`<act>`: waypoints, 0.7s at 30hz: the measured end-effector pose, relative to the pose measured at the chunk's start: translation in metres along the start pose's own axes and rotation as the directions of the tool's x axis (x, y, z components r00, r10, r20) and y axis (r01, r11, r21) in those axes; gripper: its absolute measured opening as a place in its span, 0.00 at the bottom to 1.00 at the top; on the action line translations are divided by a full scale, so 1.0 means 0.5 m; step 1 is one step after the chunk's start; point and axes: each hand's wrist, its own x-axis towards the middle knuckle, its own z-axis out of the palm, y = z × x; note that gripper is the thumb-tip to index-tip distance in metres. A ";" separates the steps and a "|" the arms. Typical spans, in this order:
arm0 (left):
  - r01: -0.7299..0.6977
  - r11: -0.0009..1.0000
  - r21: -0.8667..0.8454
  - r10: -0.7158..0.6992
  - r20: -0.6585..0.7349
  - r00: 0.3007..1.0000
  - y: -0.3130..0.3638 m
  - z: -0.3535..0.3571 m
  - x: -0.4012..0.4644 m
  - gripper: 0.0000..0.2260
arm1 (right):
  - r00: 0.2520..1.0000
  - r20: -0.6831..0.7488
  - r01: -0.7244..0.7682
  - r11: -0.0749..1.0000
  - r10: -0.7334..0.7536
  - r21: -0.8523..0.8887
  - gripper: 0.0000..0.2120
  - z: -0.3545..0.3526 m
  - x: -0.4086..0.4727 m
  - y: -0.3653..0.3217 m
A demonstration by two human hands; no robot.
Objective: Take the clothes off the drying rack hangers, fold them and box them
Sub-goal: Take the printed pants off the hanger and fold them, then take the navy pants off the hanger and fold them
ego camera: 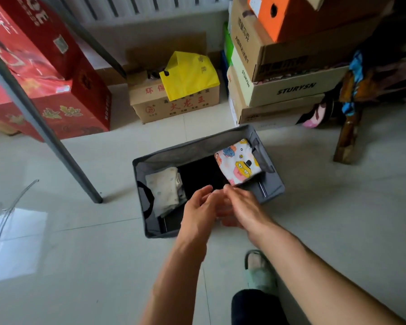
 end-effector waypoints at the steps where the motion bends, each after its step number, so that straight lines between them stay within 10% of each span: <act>1: 0.009 1.000 -0.003 -0.009 0.002 1.000 0.008 -0.005 -0.039 0.13 | 1.000 0.000 -0.015 1.000 0.015 0.022 0.14 -0.006 -0.042 -0.006; 21: -0.134 0.949 -0.285 0.161 0.074 0.984 0.355 0.089 -0.618 0.07 | 0.974 -0.022 0.224 0.972 -0.226 -0.073 0.14 -0.140 -0.607 -0.365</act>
